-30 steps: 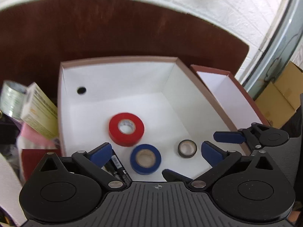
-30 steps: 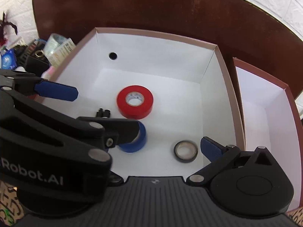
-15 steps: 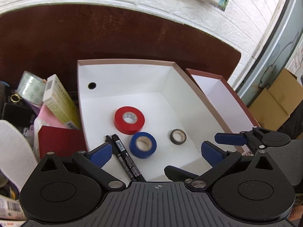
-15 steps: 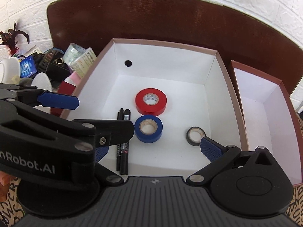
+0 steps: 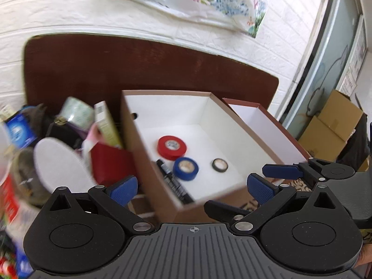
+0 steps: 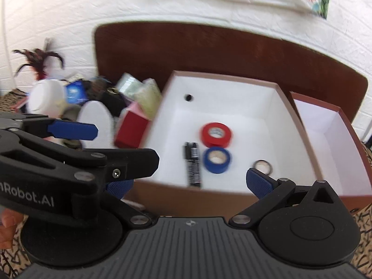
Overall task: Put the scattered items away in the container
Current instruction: 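Withdraw both grippers from the white box back toward the pile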
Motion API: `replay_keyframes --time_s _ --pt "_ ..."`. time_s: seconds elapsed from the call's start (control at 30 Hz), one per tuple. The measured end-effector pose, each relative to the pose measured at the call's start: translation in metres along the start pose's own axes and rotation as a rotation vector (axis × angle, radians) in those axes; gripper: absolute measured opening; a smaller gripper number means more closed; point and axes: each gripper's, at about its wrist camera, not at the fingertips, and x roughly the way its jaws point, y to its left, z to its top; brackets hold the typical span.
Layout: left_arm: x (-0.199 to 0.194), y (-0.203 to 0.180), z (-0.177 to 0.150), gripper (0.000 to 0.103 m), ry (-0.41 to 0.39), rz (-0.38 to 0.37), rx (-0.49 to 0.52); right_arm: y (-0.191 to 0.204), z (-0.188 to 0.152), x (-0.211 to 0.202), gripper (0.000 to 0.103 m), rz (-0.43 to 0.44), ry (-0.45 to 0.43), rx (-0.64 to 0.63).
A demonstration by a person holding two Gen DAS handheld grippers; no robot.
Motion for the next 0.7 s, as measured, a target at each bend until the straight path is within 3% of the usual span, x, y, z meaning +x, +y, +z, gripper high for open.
replay_keyframes --time_s 0.2,0.3,0.43,0.57,0.7 --pt "-0.045 0.035 -0.065 0.103 -0.036 0.049 -0.062 0.055 -0.047 -0.020 0.103 0.035 -0.064 -0.023" --pt "-0.062 0.051 -0.098 0.103 -0.036 0.088 -0.099 0.078 -0.072 -0.019 0.103 0.073 -0.047 0.013" --pt "-0.078 0.067 -0.132 0.103 -0.013 0.175 -0.053 0.111 -0.104 -0.012 0.103 0.084 -0.014 -0.002" --pt "-0.086 0.088 -0.152 0.103 0.013 0.252 -0.053 0.132 -0.122 0.002 0.103 0.112 0.049 0.000" --pt "-0.095 0.109 -0.156 0.103 -0.001 0.283 -0.073 0.145 -0.121 0.005 0.102 0.115 0.036 -0.006"
